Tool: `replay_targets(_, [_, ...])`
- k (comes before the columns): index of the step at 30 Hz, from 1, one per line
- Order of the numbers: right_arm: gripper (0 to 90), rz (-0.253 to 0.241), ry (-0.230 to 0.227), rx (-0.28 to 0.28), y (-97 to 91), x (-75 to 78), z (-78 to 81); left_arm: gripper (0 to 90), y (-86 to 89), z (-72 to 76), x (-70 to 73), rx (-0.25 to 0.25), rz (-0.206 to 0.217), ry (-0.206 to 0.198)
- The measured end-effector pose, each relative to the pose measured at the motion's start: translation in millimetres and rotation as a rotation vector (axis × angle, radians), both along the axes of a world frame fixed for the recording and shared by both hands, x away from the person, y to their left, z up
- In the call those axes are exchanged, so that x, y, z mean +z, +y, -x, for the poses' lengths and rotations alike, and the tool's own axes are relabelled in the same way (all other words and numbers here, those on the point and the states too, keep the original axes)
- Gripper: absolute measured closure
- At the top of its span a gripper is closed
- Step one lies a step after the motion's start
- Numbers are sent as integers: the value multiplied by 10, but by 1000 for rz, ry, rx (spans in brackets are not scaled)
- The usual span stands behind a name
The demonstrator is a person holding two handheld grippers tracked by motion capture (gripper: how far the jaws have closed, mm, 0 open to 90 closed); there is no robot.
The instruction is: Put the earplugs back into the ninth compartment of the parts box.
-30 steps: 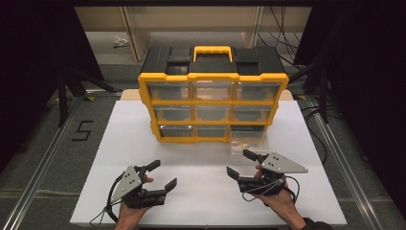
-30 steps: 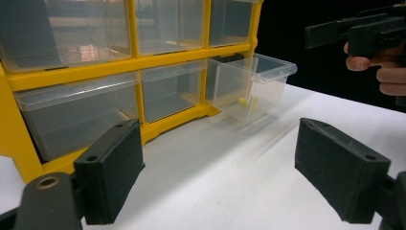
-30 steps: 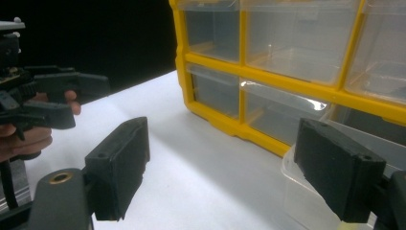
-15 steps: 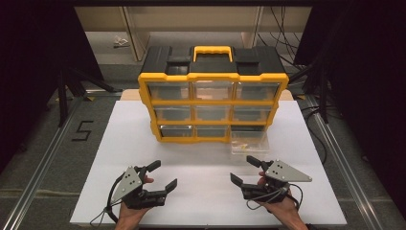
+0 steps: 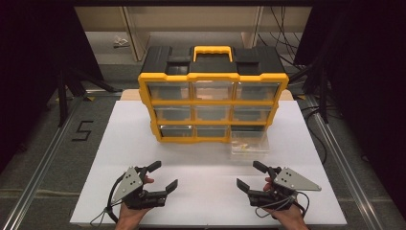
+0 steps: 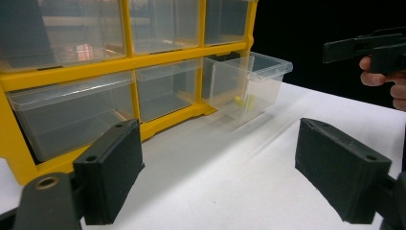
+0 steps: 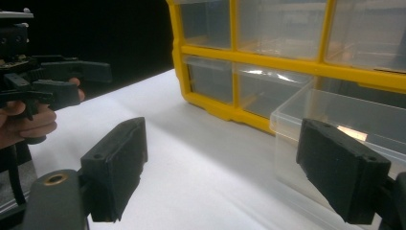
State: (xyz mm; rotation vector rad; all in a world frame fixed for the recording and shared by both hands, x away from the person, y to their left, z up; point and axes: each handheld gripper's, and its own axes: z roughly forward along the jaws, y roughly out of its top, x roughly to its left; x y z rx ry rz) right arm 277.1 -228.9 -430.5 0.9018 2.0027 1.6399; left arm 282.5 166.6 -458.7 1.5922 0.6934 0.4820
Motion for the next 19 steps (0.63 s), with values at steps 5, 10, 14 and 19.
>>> replay_targets(5, [174,-8,3,-5,-6,-8,-14,161,2,-3,0,0,2,1])
replay_targets(10, [172,-11,4,-9,-10,-15,-26,160,3,-5,-2,0,3,2])
replay_targets(14, [171,-9,3,-9,-8,-15,-27,160,4,-7,-2,1,3,2])
replay_targets(19, [171,-9,5,-10,-9,-16,-29,160,5,-9,-4,3,3,1])
